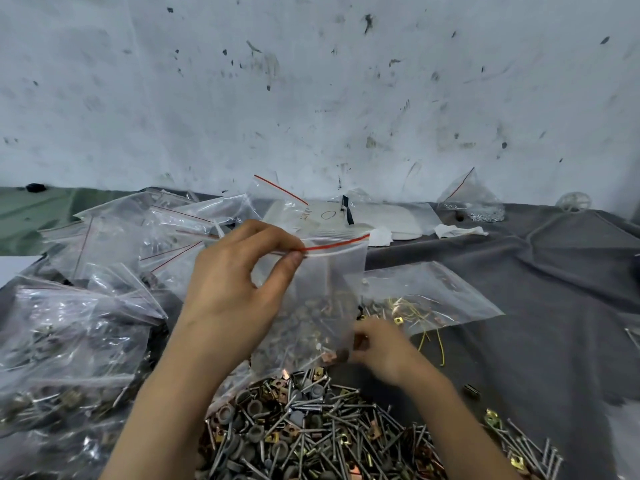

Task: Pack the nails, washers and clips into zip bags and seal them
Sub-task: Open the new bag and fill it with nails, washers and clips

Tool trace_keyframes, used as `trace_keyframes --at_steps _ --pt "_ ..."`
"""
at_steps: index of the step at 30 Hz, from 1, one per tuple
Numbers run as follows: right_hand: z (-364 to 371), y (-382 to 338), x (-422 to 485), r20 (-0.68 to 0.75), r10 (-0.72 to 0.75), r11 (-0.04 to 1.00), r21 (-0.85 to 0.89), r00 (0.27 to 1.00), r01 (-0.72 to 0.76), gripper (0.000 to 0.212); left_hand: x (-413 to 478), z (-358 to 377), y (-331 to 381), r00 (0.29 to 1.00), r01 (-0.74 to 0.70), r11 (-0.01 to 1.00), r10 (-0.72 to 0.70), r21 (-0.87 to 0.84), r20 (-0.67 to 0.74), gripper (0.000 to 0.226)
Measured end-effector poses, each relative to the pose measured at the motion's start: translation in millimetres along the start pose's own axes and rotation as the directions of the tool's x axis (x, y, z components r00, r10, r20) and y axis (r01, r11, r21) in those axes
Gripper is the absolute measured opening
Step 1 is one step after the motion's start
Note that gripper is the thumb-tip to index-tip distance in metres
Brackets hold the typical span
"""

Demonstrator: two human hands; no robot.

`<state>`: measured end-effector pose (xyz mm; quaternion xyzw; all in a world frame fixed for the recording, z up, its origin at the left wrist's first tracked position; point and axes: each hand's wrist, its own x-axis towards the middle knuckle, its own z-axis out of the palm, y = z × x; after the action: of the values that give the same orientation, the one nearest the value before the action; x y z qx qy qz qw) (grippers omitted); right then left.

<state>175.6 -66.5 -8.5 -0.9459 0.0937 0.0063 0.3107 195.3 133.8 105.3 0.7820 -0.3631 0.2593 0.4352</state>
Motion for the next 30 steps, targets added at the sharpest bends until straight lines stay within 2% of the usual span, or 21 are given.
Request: trace_keyframes --at_steps 5,8,10,12,14,16,18,21,23,26,28,30 --pt "10 1 5 0.035 -0.026 0.979 -0.202 0.999 0.033 0.021 1 -3 -2 1.000 0.011 1.000 -0.011 -0.010 0.001 0.009" --pt "-9 -7 -3 -0.027 -0.039 0.996 -0.076 0.999 0.036 0.002 0 -4 -4 0.999 0.017 1.000 -0.017 0.014 0.036 0.017" --pt "-33 -14 -11 -0.214 -0.050 0.995 0.073 0.976 0.067 0.015 0 -3 -4 0.996 0.027 0.999 -0.030 0.037 0.082 0.013" --pt "-57 -26 -25 -0.439 -0.065 0.957 0.227 0.896 0.180 0.024 0 -1 -3 0.991 0.020 0.998 -0.027 0.058 0.132 0.009" --pt "-76 -39 -43 -0.621 -0.096 0.876 0.318 0.778 0.362 0.031 0 2 0 0.986 -0.006 0.998 -0.005 0.065 0.167 0.008" --pt "-85 -54 -59 -0.710 -0.186 0.830 0.257 0.680 0.495 0.033 -1 4 3 0.982 -0.033 0.998 0.023 0.049 0.190 0.007" --pt "-86 -68 -69 -0.706 -0.305 0.843 0.112 0.639 0.526 0.031 -2 6 6 0.978 -0.061 0.998 0.053 0.030 0.200 0.006" --pt "-82 -75 -70 -0.594 -0.410 0.874 -0.040 0.692 0.484 0.024 -2 7 8 0.978 -0.081 0.997 0.076 0.018 0.196 0.006" --pt "-80 -73 -68 -0.588 -0.384 0.862 0.047 0.712 0.504 0.028 -2 7 8 0.981 -0.071 0.997 0.068 0.010 0.180 0.007" --pt "-80 -66 -61 -0.677 -0.188 0.814 0.299 0.712 0.499 0.028 -1 6 4 0.989 -0.031 0.999 0.028 0.014 0.148 0.010" --pt "-79 -56 -53 -0.686 -0.068 0.848 0.342 0.724 0.404 0.024 -1 5 1 0.992 -0.007 1.000 0.004 0.022 0.126 0.010" --pt "-73 -45 -45 -0.539 -0.020 0.951 0.250 0.842 0.182 0.021 -1 5 -2 0.994 0.015 1.000 -0.018 0.028 0.107 0.011"
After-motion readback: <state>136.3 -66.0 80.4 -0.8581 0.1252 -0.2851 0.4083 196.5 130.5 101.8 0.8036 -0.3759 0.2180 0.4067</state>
